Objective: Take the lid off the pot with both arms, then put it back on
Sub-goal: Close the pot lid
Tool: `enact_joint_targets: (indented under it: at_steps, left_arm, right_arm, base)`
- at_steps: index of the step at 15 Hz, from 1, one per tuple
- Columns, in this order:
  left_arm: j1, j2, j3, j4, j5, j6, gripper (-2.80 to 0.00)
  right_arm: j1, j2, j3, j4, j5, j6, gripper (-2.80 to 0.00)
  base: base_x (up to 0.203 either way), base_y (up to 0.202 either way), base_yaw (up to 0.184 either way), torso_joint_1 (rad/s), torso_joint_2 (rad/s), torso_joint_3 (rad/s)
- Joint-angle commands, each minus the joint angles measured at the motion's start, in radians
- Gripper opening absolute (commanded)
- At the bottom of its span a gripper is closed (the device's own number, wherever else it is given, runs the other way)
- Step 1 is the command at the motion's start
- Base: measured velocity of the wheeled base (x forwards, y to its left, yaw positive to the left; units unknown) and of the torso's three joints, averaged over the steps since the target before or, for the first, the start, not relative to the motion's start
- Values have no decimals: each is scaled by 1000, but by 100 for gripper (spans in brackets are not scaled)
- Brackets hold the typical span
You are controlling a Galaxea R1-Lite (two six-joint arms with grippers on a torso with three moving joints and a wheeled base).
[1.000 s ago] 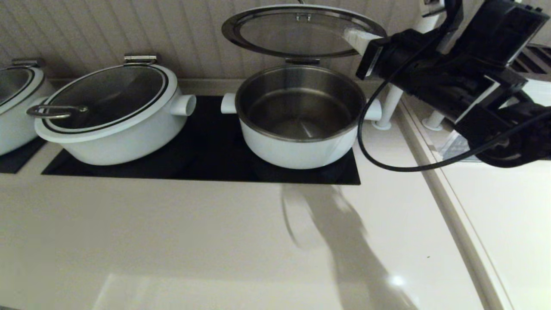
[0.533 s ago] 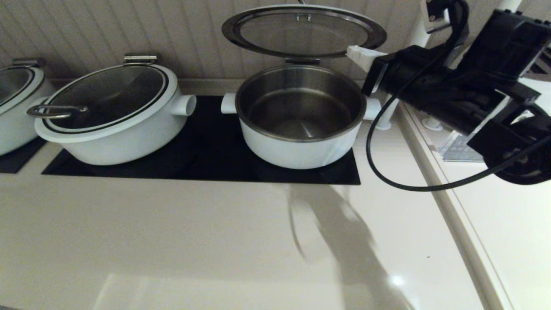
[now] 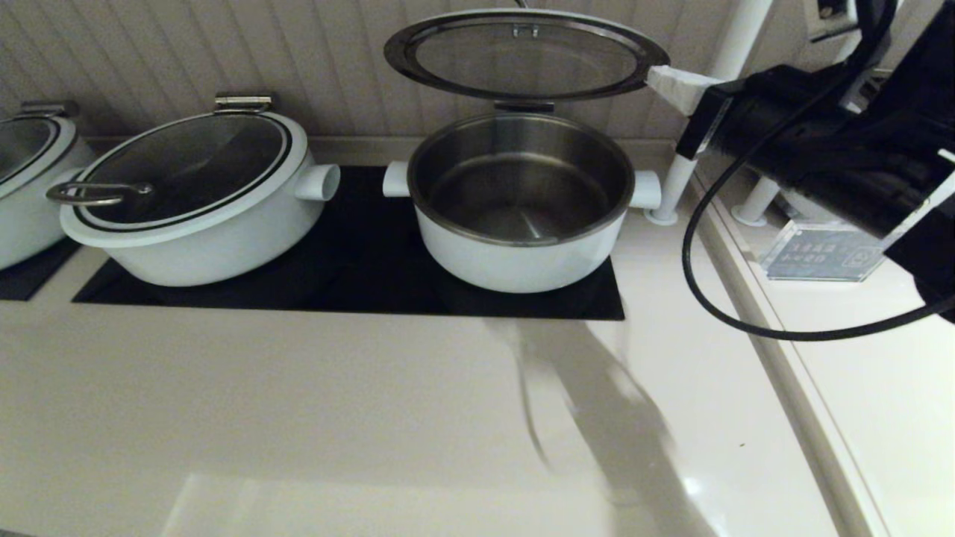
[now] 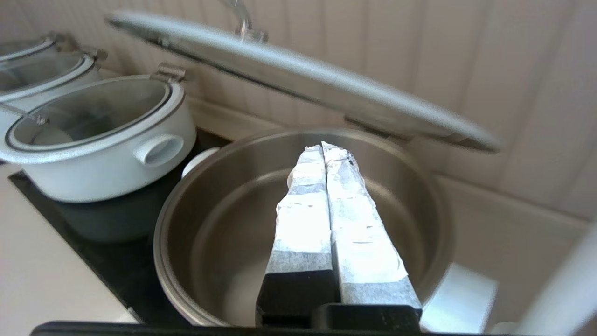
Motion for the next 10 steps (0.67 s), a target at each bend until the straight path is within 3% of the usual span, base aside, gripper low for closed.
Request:
enact_joint_targets:
  at_steps: [1,10]
  left_arm:
    - [0,0,0,0,0,1,-280]
    - [0,0,0,0,0,1,-280]
  right_arm:
    - [-12,-29,2,-5,1,-1,-280]
    - [-38,-56,-3,-7,3,1,-280]
  base:
    - [0,0,0,0,0,0]
    - [0,0,0,0,0,0]
